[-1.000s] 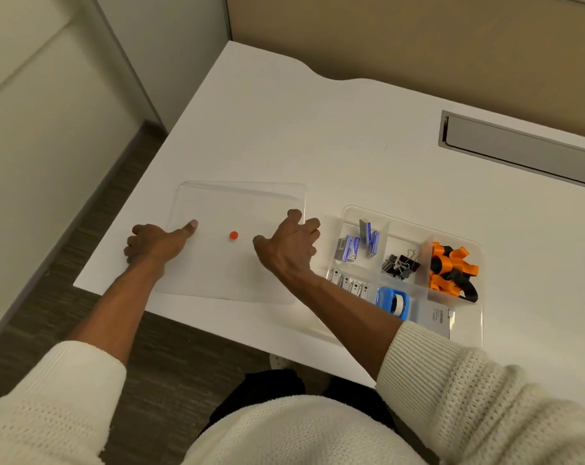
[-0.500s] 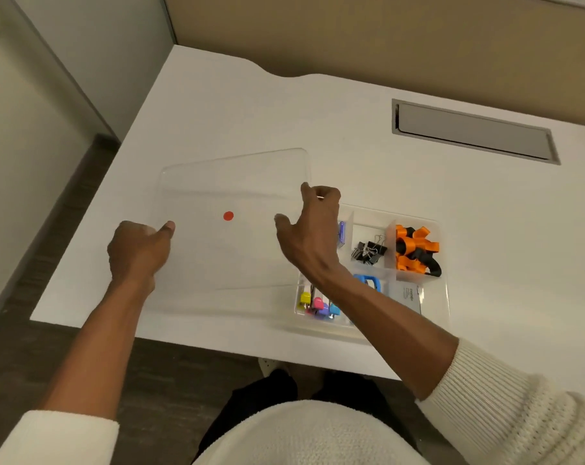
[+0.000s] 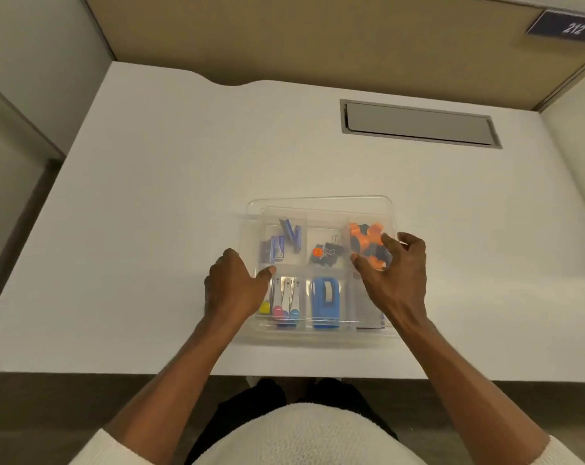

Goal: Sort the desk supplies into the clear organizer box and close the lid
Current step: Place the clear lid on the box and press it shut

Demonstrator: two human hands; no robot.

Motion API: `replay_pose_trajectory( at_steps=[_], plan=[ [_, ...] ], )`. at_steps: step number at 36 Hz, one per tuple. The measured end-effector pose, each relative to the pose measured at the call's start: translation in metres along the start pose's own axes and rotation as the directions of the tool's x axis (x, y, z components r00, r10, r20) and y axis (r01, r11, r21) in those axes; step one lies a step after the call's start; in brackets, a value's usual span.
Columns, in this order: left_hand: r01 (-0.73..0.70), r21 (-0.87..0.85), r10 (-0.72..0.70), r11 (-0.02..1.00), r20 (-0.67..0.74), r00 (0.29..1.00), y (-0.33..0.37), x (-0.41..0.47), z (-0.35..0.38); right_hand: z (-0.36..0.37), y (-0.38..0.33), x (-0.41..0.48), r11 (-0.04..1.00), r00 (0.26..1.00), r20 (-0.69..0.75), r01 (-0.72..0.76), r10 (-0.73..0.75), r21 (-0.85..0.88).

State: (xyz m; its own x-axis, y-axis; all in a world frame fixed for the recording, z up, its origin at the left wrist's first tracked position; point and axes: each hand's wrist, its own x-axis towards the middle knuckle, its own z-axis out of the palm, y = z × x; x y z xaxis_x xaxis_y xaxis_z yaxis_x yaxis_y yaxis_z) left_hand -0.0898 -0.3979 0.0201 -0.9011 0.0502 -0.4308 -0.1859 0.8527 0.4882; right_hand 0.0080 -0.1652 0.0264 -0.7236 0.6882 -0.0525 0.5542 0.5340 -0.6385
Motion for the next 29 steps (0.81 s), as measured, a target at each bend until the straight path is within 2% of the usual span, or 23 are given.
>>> replay_pose_trajectory(
  at_steps=[11, 15, 20, 25, 29],
  plan=[
    [0.005, 0.199, 0.003, 0.980, -0.036, 0.999, 0.021, -0.018, 0.027, 0.003, 0.044, -0.007, 0.988, 0.998, 0.068, 0.021, -0.011, -0.156],
    [0.020, 0.245, -0.014, 0.969, -0.025, 1.000, 0.017, -0.026, 0.038, 0.004, 0.055, -0.006, 0.989, 0.995, 0.098, 0.013, 0.002, -0.150],
    [0.009, 0.258, -0.003, 0.966, -0.022, 1.000, 0.013, -0.028, 0.046, 0.007, 0.065, -0.008, 0.975, 0.986, 0.145, 0.113, -0.085, -0.194],
    [-0.071, 0.285, 0.080, 0.956, -0.020, 0.997, 0.008, -0.025, 0.050, 0.010, 0.072, -0.009, 0.942, 0.971, 0.195, 0.189, -0.137, -0.279],
    [-0.301, 0.267, 0.302, 0.915, 0.037, 0.952, 0.003, -0.018, 0.054, 0.017, 0.084, -0.010, 0.917, 0.960, 0.212, 0.246, -0.184, -0.315]
  ],
)
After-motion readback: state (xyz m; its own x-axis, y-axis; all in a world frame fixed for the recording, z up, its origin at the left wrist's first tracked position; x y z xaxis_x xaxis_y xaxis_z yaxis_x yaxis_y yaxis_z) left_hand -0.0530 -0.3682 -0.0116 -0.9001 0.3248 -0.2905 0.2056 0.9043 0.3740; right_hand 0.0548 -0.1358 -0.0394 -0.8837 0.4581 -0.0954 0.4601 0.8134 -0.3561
